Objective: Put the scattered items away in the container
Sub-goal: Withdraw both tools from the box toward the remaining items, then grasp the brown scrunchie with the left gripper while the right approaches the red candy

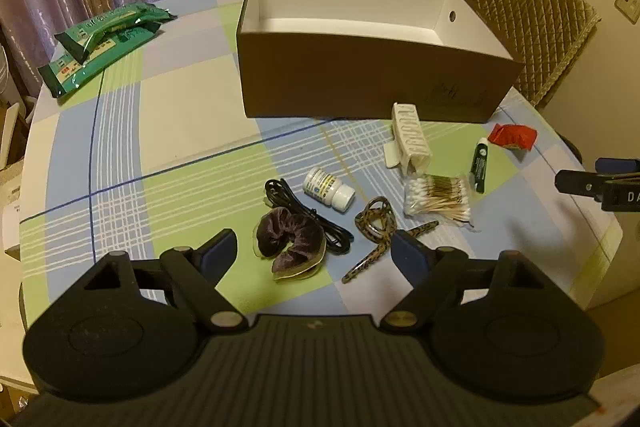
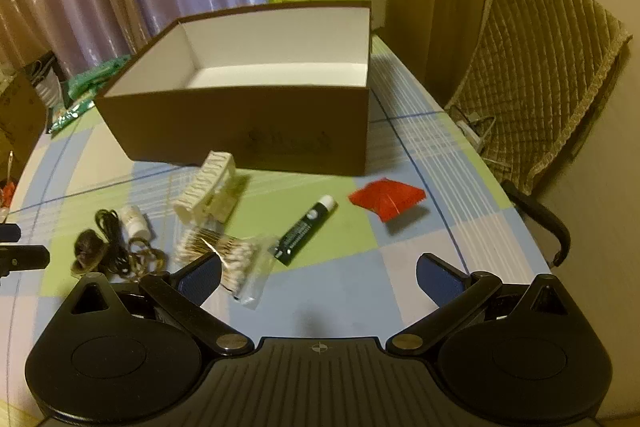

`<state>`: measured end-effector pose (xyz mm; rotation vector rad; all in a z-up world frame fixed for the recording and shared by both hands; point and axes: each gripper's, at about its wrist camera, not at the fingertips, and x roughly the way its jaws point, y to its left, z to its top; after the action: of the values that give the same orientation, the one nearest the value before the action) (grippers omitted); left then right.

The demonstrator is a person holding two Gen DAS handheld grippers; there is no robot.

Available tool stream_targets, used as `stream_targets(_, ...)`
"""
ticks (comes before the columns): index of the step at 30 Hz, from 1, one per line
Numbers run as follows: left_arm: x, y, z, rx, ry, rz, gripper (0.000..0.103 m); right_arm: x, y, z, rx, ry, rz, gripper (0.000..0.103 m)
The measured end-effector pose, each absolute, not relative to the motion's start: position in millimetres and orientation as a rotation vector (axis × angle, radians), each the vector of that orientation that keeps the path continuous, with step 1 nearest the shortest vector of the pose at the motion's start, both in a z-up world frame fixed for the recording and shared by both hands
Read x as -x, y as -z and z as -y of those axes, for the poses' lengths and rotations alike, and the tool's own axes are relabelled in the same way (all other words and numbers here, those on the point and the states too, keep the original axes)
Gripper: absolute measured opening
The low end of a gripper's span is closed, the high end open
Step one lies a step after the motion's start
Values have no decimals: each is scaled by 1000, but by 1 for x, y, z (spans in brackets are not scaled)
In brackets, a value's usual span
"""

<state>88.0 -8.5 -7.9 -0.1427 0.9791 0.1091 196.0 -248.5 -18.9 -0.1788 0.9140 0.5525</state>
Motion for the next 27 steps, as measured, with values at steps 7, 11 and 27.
stream_targets(7,-95,33,3,121,-90,-1008,66,-207,33,255,180,-518,-947,101)
stream_targets(11,-103,47,-2,74,-52,-1019,65,-214,38,259,174,-501,-961,101)
stream_targets(27,-127,96,-16,-77,157,-1094,58,-233,54,275,158,-435,-1013,101)
